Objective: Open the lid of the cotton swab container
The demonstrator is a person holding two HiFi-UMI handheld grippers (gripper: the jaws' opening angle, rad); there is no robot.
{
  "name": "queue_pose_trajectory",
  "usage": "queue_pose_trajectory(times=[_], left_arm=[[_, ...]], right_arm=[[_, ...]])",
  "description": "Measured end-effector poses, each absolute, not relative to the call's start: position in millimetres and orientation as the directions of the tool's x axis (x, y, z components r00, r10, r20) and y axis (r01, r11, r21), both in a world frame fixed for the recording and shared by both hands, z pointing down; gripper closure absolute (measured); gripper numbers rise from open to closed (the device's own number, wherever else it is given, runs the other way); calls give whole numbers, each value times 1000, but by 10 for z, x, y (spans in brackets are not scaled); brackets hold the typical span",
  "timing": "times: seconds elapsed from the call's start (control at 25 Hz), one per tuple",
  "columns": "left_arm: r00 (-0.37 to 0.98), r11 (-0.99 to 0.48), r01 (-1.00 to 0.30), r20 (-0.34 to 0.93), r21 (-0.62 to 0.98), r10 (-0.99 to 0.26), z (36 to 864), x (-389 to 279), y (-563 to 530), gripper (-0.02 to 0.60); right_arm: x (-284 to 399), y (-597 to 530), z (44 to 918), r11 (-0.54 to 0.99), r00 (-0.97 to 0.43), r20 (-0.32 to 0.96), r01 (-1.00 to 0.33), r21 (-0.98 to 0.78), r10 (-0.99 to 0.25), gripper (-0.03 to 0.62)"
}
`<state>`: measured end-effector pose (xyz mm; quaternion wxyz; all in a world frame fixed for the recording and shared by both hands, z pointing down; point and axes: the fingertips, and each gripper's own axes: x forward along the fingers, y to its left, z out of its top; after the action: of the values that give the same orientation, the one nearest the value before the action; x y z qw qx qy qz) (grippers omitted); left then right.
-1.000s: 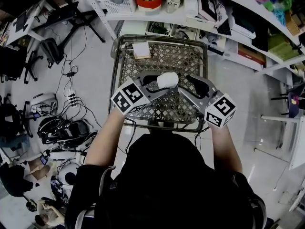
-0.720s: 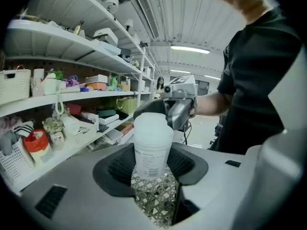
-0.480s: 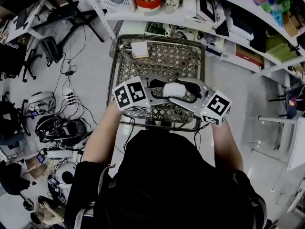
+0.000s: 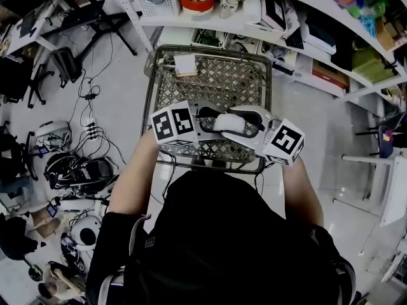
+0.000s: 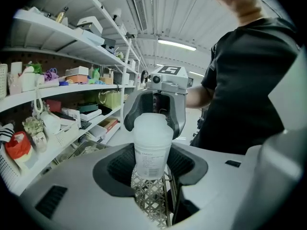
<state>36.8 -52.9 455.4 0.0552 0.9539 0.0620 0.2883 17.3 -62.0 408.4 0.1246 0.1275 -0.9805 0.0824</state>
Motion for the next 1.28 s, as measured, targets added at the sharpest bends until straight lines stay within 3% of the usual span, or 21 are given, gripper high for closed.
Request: queue_pose_trajectory(times=[0.64, 1.16, 1.28], left_arm=[[857, -980, 100, 486, 173, 173, 4475, 399, -604, 380], [852, -984, 32, 510, 177, 119, 4530, 369, -685, 380], [855, -971, 7, 501, 239, 129, 4572, 358, -714, 383]], right_arm=[[226, -678, 4037, 952, -940, 246, -276, -132, -238, 355], [204, -749, 4114, 945, -906, 303, -324, -49, -295, 361], [173, -792, 4064, 940, -886, 323, -340, 33, -332, 364]])
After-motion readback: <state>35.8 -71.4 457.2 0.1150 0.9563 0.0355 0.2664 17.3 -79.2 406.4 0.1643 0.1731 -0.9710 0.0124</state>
